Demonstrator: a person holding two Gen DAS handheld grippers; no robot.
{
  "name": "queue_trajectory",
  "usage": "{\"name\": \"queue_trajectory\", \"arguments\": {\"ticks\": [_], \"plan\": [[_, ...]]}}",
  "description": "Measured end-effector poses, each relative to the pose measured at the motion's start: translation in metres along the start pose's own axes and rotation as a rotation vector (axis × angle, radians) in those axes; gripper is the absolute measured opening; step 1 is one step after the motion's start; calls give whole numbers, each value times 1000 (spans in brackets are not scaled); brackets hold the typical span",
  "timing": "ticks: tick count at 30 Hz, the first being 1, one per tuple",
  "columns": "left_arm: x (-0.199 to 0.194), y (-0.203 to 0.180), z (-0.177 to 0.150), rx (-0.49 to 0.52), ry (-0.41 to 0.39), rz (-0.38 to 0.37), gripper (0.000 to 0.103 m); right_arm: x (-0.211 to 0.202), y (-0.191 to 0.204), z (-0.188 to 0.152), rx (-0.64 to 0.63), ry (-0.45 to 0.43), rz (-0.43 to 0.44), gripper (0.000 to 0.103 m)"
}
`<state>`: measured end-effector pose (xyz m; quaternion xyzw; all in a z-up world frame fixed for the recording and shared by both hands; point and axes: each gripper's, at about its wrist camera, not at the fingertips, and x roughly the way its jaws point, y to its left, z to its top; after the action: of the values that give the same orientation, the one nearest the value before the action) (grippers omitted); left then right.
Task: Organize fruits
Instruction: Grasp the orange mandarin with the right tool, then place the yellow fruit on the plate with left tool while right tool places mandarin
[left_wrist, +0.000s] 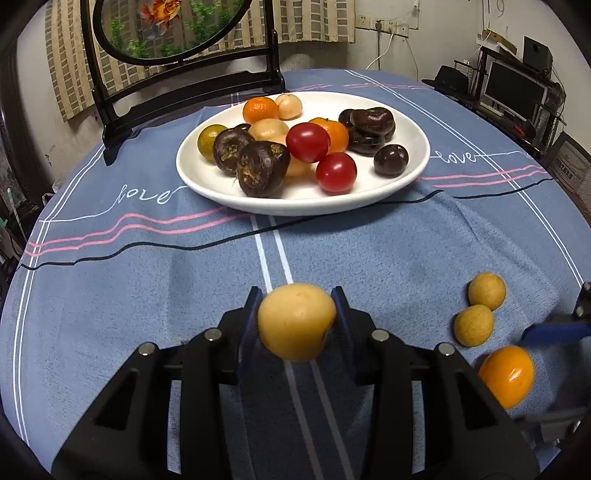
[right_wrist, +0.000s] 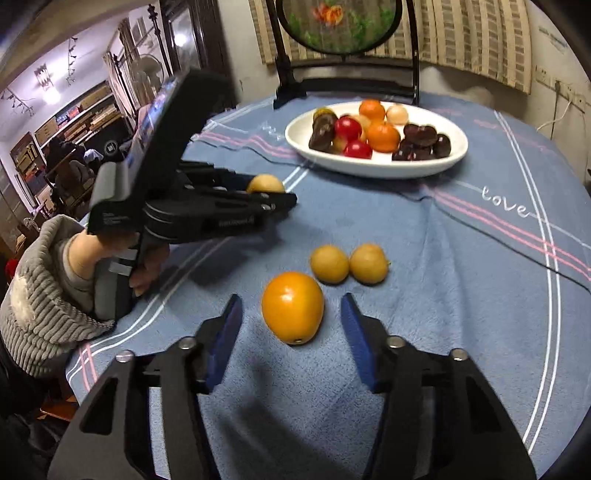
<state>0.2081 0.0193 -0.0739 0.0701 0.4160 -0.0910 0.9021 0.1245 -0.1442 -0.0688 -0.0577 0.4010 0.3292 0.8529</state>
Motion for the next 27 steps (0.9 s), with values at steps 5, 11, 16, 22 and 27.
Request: {"name": "queue_trajectory", "arguments": {"ticks": [5,11,16,22,27], "plan": [[0,0,0,0,2,1,39,12,-7,2,45,57,42,43],[1,1,0,-3,3,-2,39,22,-20,3,138,76,129,38],[-11,-1,-2,-12,-47,-9,39,13,-24,3,168,22,131,38],[-33,9,13,-79,-120,-64,39,-10,-35,15,178,-57,124,38],[-28,11,56,-77,-148,-40,39,-26,-60,65,188,-145,41,38]]}}
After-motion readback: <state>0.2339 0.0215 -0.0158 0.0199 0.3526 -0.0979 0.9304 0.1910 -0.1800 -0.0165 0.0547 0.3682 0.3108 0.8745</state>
